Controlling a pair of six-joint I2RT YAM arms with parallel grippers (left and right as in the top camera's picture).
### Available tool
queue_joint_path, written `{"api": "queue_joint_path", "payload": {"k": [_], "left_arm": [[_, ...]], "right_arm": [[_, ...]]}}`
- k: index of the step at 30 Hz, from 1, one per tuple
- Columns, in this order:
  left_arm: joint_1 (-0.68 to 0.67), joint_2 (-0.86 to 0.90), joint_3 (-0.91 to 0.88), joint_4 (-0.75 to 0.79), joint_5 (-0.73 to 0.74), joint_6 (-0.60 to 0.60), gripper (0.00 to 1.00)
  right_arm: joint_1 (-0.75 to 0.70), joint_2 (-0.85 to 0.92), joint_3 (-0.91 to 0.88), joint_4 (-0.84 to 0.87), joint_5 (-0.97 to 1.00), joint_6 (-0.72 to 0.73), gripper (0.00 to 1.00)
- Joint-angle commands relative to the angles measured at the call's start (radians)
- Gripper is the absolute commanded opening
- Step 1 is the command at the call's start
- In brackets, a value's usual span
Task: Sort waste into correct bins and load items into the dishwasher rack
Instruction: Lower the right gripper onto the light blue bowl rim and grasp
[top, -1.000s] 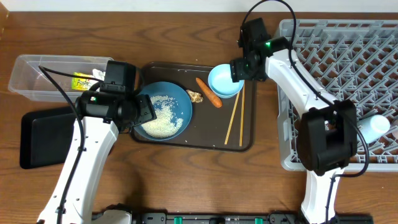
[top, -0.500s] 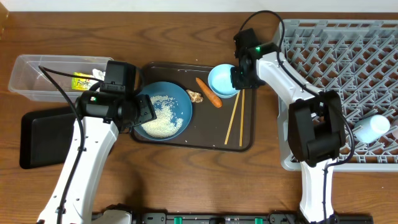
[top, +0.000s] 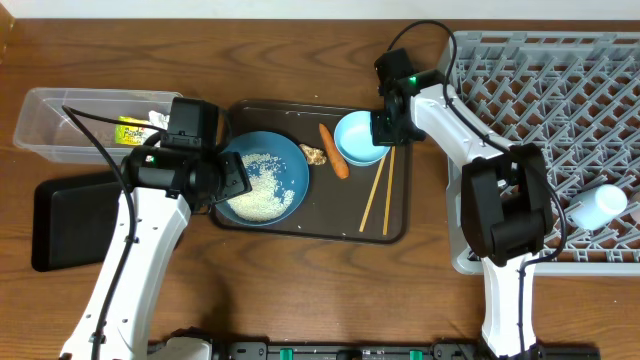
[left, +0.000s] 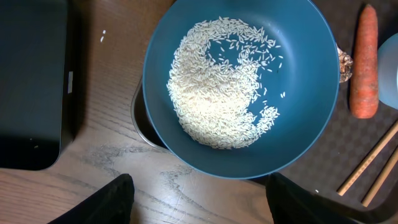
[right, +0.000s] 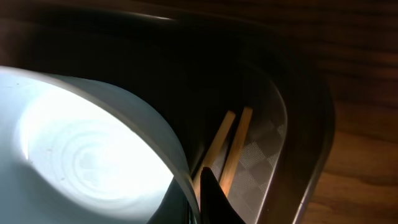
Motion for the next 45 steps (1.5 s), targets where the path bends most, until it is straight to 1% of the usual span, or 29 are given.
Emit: {"api": "queue_joint_path", "payload": {"k": [1, 4, 8, 12, 14, 16, 19, 23, 28, 35, 39, 40, 41, 43, 44, 45], "left_arm": [[0.004, -0.005, 0.009, -0.003, -0.012, 0.013, 0.69], [0.004, -0.005, 0.009, -0.003, -0.012, 0.013, 0.69], [0.004, -0.005, 0.009, -0.002, -0.012, 0.013, 0.69], [0.004, -0.005, 0.009, -0.002, -0.012, 0.013, 0.69], [0.004, -0.005, 0.009, -0.002, -0.012, 0.013, 0.69], [0.004, -0.005, 0.009, -0.002, -0.012, 0.013, 0.69], [0.004, -0.005, 0.009, -0.002, -0.012, 0.013, 0.69], [0.004, -0.005, 0.009, -0.002, -0.012, 0.013, 0.69], [0.004, -0.005, 0.009, -0.002, -0.012, 0.013, 0.69], [0.004, -0.005, 0.009, -0.002, -0.012, 0.013, 0.69], [0.004, -0.005, 0.009, -0.005, -0.012, 0.013, 0.69], [0.004, -0.005, 0.009, -0.005, -0.012, 0.013, 0.69], [0.004, -0.005, 0.009, -0.006, -0.012, 0.013, 0.69], [0.004, -0.005, 0.009, -0.005, -0.012, 0.013, 0.69], [0.004, -0.005, 0.009, -0.005, -0.012, 0.013, 0.69], [0.004, -0.005, 0.009, -0.005, -0.012, 0.013, 0.69]], "right_arm": [[0.007, 0.012, 0.008, 0.002, 0.004, 0.021, 0.01], [-0.004, -0.027, 0.024, 0.002, 0.004, 0.021, 0.01], [-0.032, -0.138, 0.052, -0.005, 0.009, -0.014, 0.01], [-0.072, -0.287, 0.053, -0.022, 0.095, -0.043, 0.01], [-0.095, -0.358, 0.053, -0.037, 0.136, -0.090, 0.01], [-0.119, -0.409, 0.053, -0.057, 0.167, -0.123, 0.01], [-0.152, -0.454, 0.053, -0.093, 0.155, -0.134, 0.01], [-0.168, -0.451, 0.040, -0.134, 0.078, -0.149, 0.01], [-0.144, -0.402, 0.010, -0.129, -0.039, -0.149, 0.01], [-0.073, -0.278, 0.009, -0.087, -0.040, -0.149, 0.01], [-0.061, -0.216, 0.009, -0.052, -0.065, -0.141, 0.03], [-0.062, -0.202, 0.009, -0.035, -0.076, -0.141, 0.09], [-0.062, -0.195, 0.009, -0.023, -0.085, -0.141, 0.27], [-0.062, -0.181, 0.009, 0.002, -0.087, -0.140, 0.42], [-0.062, -0.175, 0.009, 0.012, -0.087, -0.136, 0.52], [-0.061, -0.168, 0.009, 0.021, -0.087, -0.136, 0.58]]}}
